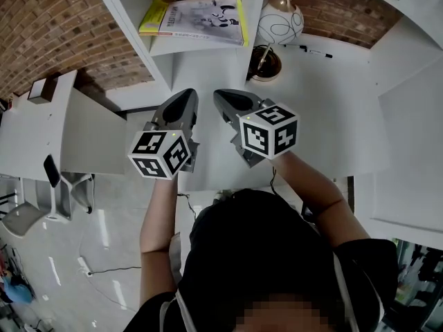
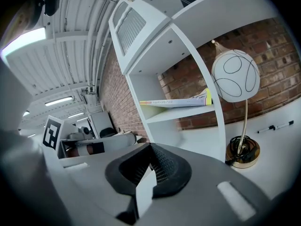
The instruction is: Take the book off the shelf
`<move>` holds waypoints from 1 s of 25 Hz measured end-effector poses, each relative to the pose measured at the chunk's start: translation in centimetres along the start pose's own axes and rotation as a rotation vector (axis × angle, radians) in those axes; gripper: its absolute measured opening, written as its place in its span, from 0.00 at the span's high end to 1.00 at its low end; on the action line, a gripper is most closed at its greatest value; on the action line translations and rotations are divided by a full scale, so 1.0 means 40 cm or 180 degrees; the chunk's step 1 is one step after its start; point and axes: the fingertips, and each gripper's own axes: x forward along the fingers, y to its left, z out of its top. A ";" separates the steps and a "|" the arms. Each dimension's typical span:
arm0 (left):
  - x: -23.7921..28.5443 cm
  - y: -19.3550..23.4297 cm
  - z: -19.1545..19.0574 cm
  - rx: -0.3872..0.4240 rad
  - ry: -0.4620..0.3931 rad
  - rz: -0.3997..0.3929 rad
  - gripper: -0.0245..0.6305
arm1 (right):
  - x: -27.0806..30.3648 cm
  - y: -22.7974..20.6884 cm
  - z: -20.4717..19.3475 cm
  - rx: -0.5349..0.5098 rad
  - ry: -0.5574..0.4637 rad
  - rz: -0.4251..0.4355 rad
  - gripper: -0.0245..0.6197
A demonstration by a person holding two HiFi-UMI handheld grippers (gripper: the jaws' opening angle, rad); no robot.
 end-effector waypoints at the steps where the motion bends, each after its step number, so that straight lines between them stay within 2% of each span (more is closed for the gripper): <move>1: 0.010 -0.005 0.000 -0.0005 0.0004 -0.0001 0.95 | -0.001 -0.005 0.001 0.0004 0.0007 0.0019 0.97; 6: 0.050 -0.038 -0.008 0.0009 0.0034 -0.0017 0.95 | -0.002 -0.047 0.002 0.0026 0.0036 0.0065 0.97; 14: 0.078 -0.019 0.009 0.0051 0.0022 -0.0029 0.95 | 0.007 -0.069 0.016 0.0086 -0.0004 0.0041 0.97; 18: 0.080 0.002 0.022 0.0130 0.0077 -0.0104 0.95 | 0.024 -0.071 0.034 0.0120 -0.0111 -0.0099 0.97; 22: 0.075 0.032 0.043 0.0368 0.0147 -0.0161 0.95 | 0.048 -0.074 0.048 0.0133 -0.0173 -0.0299 0.97; 25: 0.070 0.055 0.055 0.0422 0.0151 -0.0215 0.95 | 0.065 -0.070 0.049 0.0154 -0.0181 -0.0382 0.97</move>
